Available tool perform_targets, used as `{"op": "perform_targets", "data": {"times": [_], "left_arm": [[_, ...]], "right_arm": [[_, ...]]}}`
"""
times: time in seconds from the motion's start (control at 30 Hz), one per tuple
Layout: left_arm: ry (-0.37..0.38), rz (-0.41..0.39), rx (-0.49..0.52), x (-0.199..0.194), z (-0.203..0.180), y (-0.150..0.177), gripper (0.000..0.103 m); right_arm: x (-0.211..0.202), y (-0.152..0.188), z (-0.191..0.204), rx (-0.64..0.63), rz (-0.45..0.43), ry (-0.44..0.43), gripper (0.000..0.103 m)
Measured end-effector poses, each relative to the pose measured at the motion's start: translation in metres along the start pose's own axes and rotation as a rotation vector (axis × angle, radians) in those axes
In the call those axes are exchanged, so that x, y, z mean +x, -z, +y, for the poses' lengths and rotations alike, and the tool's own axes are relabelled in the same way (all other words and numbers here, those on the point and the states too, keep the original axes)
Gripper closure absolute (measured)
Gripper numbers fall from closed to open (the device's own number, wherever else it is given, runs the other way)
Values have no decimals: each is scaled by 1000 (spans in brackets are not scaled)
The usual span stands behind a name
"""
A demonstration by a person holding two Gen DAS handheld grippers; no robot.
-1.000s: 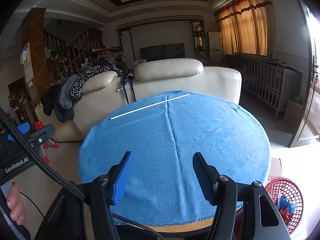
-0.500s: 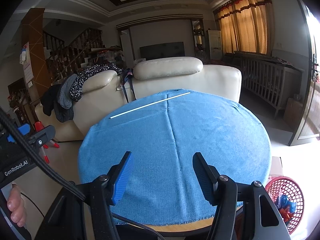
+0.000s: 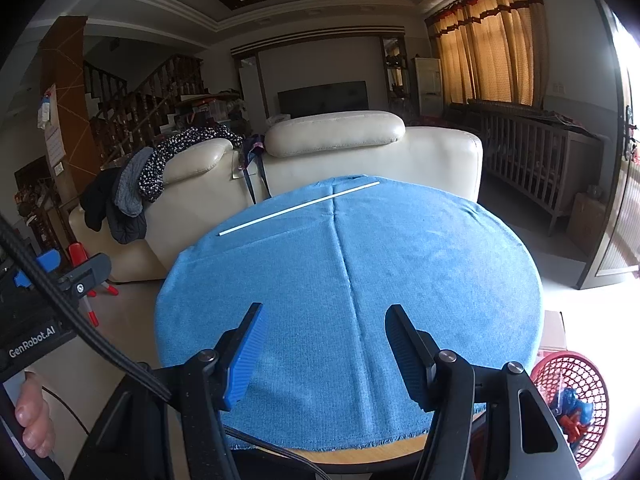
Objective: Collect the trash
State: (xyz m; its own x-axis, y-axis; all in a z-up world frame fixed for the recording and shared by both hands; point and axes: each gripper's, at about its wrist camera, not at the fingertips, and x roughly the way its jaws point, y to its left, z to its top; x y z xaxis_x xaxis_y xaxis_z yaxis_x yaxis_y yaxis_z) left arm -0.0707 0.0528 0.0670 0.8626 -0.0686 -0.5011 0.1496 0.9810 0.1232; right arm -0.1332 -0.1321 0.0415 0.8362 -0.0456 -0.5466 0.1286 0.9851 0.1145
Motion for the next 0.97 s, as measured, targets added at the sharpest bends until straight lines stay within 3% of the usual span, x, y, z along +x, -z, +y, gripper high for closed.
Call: {"op": "perform_targets", "data": {"times": [0.57,0.8,0.97], "left_arm": [[14,16,-1,11,-4,-4,12],[21,50,10,39,-13,-9,12],[58,103,9,80,-22,-9,12]], "right_arm": [[12,-12,-9,-2,5,31,38],[38,-21,-25,18,30,59,38],[72,-23,-46,26,48,82,38]]}}
